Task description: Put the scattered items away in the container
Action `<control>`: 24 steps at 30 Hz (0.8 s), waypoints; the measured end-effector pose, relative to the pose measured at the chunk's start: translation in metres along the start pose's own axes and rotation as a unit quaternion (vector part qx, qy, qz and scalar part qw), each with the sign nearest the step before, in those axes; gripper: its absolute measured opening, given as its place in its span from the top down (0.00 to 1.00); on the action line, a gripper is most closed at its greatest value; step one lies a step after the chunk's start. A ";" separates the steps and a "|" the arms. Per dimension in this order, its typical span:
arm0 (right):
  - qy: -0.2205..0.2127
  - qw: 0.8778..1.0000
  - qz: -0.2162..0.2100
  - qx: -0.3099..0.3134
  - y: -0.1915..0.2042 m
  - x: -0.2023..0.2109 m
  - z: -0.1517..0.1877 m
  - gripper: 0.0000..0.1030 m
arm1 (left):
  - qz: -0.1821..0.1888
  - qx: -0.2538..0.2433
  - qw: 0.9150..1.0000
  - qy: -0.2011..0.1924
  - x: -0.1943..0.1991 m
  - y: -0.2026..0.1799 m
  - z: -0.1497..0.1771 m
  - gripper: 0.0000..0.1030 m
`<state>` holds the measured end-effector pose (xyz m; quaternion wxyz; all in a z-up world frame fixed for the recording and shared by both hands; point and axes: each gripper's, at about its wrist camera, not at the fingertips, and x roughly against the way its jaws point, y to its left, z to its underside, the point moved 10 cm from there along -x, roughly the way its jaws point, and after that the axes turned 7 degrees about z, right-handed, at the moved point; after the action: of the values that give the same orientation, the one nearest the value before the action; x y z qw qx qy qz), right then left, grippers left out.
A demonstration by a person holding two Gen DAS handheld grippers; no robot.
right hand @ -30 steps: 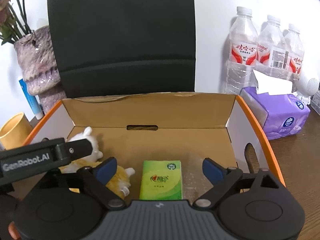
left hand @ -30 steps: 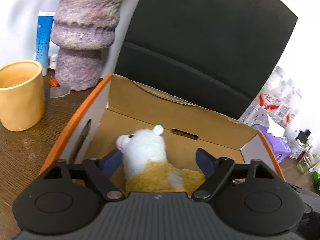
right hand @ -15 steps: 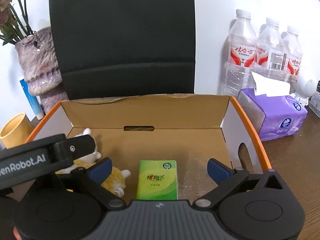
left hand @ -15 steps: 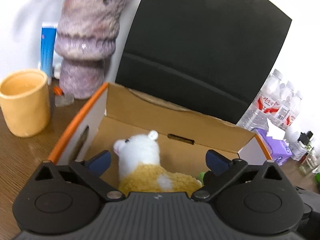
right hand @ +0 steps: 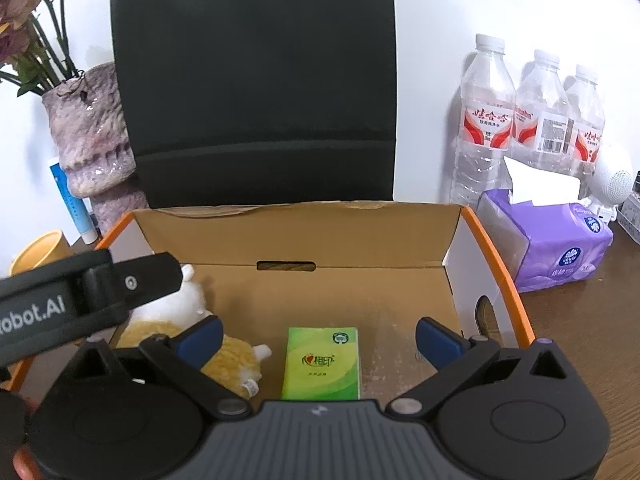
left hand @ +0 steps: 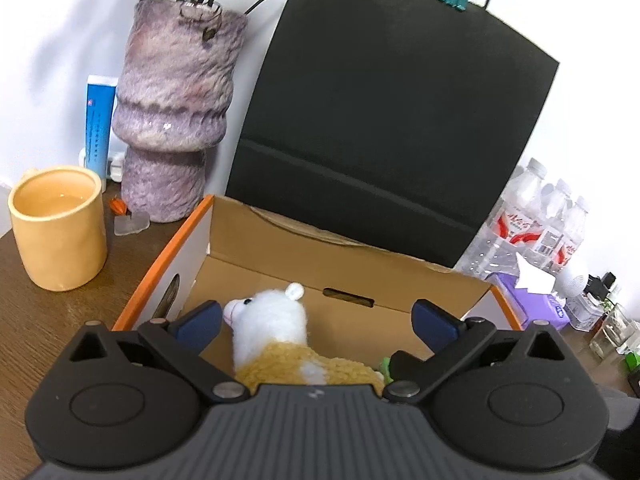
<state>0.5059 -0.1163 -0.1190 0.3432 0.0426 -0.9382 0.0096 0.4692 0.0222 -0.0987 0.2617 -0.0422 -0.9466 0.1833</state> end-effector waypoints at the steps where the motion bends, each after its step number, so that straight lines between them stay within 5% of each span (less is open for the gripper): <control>1: 0.000 1.000 0.001 0.002 0.000 0.001 0.000 0.00 | 0.001 0.000 1.000 -0.001 0.002 -0.001 -0.001 0.00; 24: -0.034 0.999 0.002 0.009 -0.002 0.061 0.004 0.00 | 0.011 -0.006 0.999 -0.053 0.076 -0.014 -0.007 0.00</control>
<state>0.4574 -0.1225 -0.0824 0.3107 0.0438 -0.9493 0.0170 0.4078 0.0249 -0.0515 0.2089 -0.0440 -0.9597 0.1828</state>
